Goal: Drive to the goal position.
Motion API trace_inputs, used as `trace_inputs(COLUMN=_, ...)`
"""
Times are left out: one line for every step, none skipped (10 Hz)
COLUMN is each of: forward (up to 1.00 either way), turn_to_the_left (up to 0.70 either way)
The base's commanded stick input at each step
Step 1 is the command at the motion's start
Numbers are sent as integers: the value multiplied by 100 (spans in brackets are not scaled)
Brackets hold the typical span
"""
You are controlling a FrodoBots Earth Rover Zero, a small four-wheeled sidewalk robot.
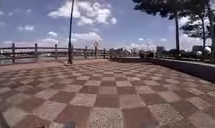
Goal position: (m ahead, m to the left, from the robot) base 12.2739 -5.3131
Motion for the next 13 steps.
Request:
trace_inputs(forward=70, turn_to_the_left=0)
trace_inputs(forward=70, turn_to_the_left=0)
trace_inputs(forward=70, turn_to_the_left=-3)
trace_inputs(forward=70, turn_to_the_left=-27)
trace_inputs(forward=70, turn_to_the_left=-27)
trace_inputs(forward=70, turn_to_the_left=-13)
trace_inputs(forward=70, turn_to_the_left=0)
trace_inputs(forward=70, turn_to_the_left=0)
trace_inputs(forward=70, turn_to_the_left=0)
trace_inputs(forward=70, turn_to_the_left=0)
trace_inputs(forward=70, turn_to_the_left=0)
trace_inputs(forward=70, turn_to_the_left=-27)
trace_inputs(forward=70, turn_to_the_left=-27)
